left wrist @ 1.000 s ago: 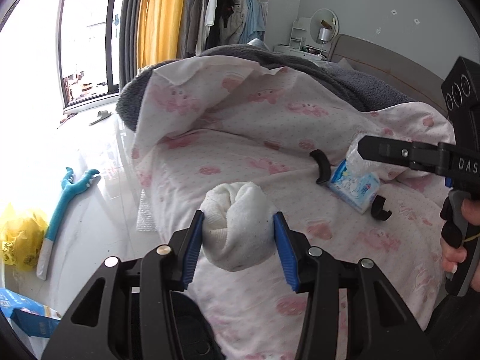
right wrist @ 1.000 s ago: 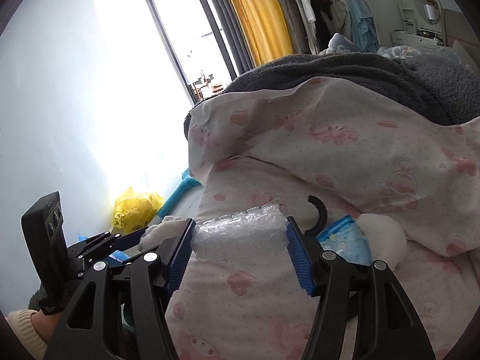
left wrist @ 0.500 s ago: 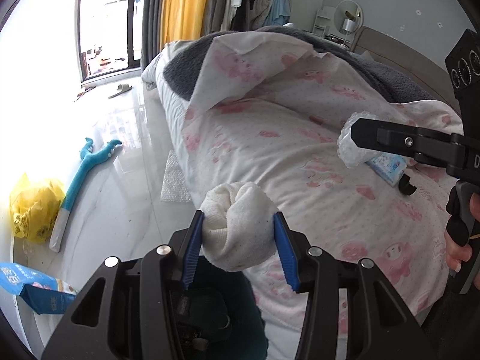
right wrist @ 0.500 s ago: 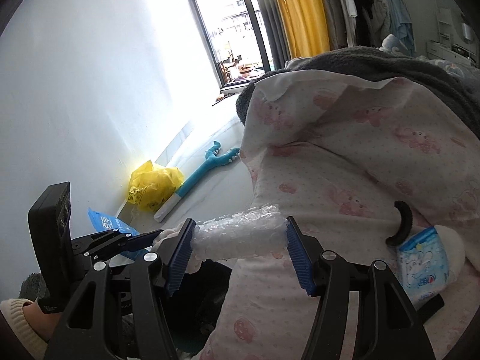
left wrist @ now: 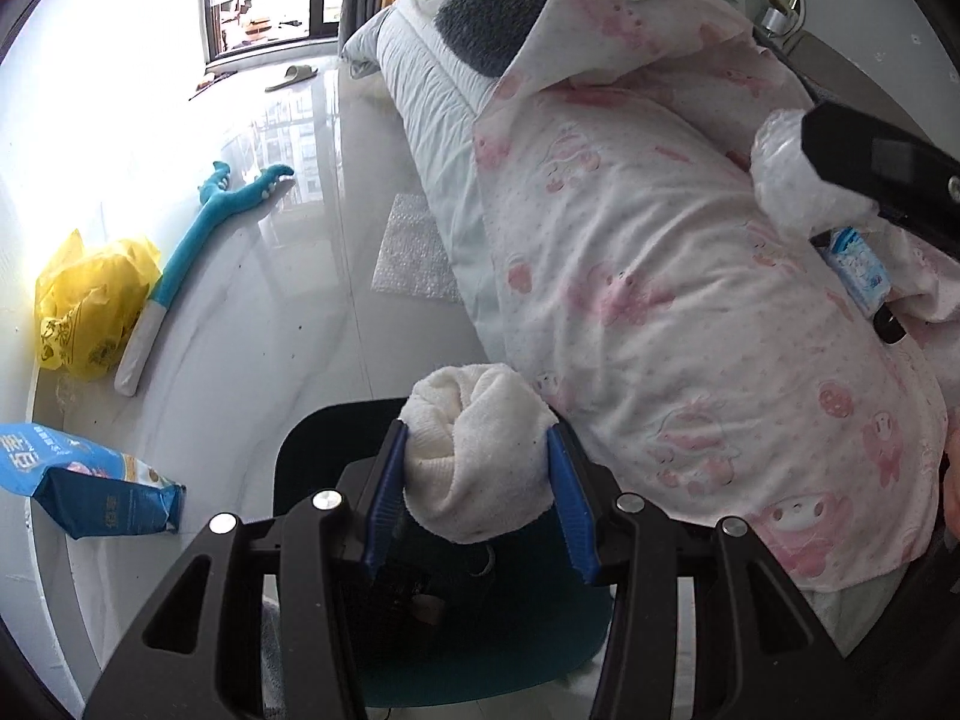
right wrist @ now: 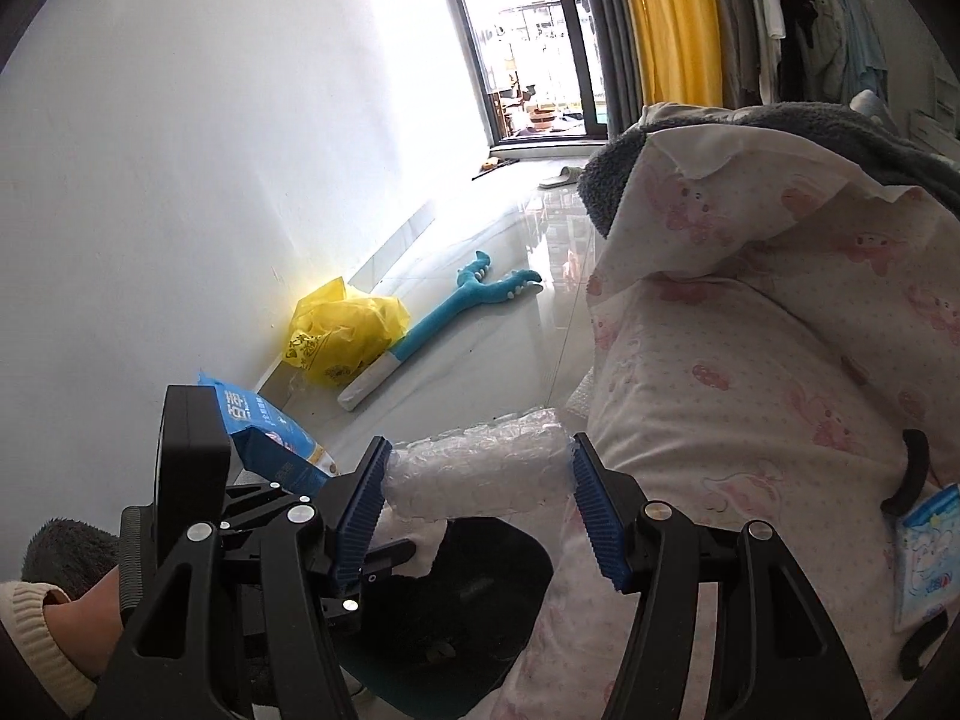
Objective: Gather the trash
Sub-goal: 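Carry the sock ball into the teal bin with the left tool while the right tool carries bubble wrap, then open the right tool to drop the bubble wrap into the teal bin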
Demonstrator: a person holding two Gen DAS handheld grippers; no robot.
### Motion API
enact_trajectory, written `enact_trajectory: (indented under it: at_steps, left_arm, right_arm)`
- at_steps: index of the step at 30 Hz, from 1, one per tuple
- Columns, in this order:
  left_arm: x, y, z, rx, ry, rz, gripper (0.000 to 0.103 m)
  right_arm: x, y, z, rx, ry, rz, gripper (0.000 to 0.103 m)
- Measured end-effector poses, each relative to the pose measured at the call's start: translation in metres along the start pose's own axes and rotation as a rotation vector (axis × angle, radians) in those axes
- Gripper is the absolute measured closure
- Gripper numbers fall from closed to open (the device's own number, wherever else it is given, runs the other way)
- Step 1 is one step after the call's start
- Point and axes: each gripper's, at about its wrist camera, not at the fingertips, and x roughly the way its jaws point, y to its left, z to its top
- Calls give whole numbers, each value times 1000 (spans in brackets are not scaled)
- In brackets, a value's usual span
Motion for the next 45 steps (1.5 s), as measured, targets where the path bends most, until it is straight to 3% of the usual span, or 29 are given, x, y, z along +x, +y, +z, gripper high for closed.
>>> enact_trajectory:
  at_steps: [10,13,15,16,19,32,45]
  left_arm:
    - [16,34,-25,-64,128,-5,52]
    - [23,45,-34,-105,188,-28,45]
    - [24,48,-37,-110,207,-28,34]
    - [23,49,-39,-109,208,-24,28]
    - [18,54,-40,-117,196,-19,22]
    - [-10,84,-40,-151,102,21,14]
    - [-72,82,-19,-94,-214,63,19]
  right_arm:
    - [25,24,4,-31,44,28,42]
    - [32,29,3,-45,67,29,42]
    - [38,31,1,-47,84,30,42]
    - [40,32,0,-46,92,33,42]
    - [49,35,-2,-52,117,29,42]
    - [93,30,-28,-6,250,7,42]
    - [136,41,-47,0,361,-9,42]
